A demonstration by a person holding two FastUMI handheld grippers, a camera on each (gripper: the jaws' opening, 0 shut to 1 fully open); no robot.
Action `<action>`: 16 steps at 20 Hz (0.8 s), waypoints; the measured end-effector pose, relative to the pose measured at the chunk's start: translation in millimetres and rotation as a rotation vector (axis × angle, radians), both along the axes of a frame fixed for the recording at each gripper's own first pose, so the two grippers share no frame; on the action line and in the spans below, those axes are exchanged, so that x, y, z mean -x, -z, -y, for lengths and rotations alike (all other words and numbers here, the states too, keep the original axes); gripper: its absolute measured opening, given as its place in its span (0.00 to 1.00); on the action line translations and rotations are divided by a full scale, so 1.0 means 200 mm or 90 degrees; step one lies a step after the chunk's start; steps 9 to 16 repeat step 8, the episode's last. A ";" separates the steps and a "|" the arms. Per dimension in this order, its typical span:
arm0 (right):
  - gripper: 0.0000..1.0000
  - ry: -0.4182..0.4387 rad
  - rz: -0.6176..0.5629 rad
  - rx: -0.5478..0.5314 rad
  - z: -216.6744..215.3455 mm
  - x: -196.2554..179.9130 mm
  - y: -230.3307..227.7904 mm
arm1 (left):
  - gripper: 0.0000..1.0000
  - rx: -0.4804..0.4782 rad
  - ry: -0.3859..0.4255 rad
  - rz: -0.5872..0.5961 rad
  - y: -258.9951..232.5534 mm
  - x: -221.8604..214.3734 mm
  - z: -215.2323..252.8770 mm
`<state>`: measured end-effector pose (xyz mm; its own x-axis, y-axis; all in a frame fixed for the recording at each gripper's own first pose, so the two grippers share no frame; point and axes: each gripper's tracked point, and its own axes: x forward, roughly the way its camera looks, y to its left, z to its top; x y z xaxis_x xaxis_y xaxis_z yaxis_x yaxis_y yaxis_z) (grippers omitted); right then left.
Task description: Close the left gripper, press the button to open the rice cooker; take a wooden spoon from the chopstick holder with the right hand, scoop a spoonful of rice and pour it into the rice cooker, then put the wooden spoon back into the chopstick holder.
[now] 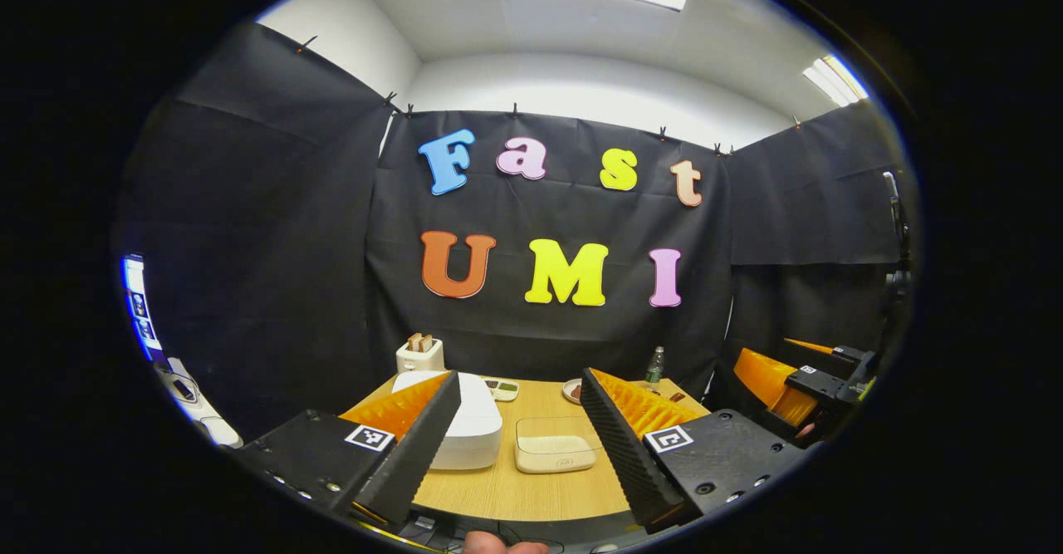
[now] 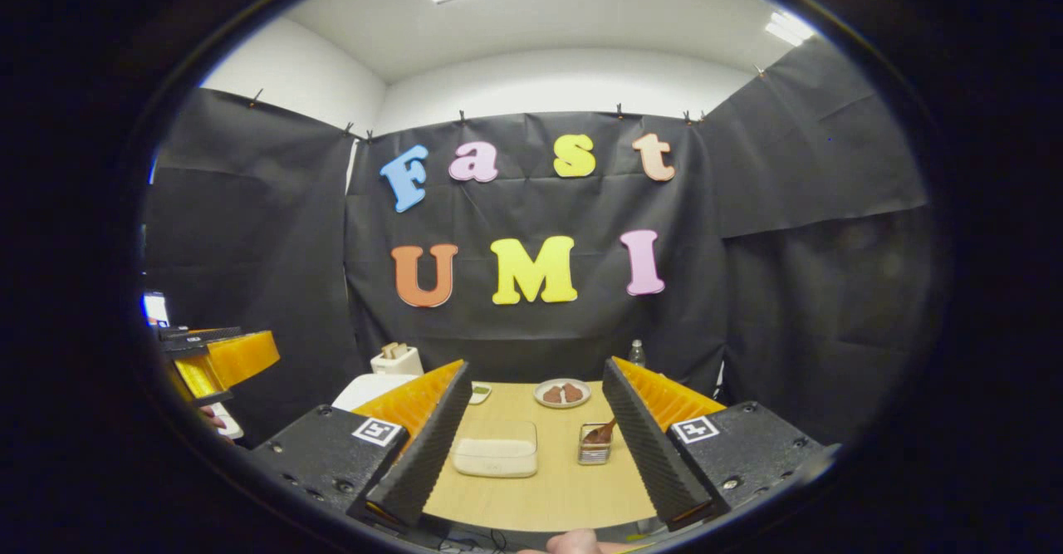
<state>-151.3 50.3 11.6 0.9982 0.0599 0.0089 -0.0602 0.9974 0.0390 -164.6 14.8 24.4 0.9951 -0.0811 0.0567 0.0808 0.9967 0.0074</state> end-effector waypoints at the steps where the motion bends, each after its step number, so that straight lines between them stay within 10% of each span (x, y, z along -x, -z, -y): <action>1: 1.00 0.000 0.000 -0.001 0.00 0.00 0.00 | 0.94 0.000 0.002 -0.002 0.01 0.00 0.01; 16: 1.00 0.002 0.001 -0.003 0.03 -0.01 -0.01 | 0.94 -0.004 0.000 -0.005 0.01 0.00 0.00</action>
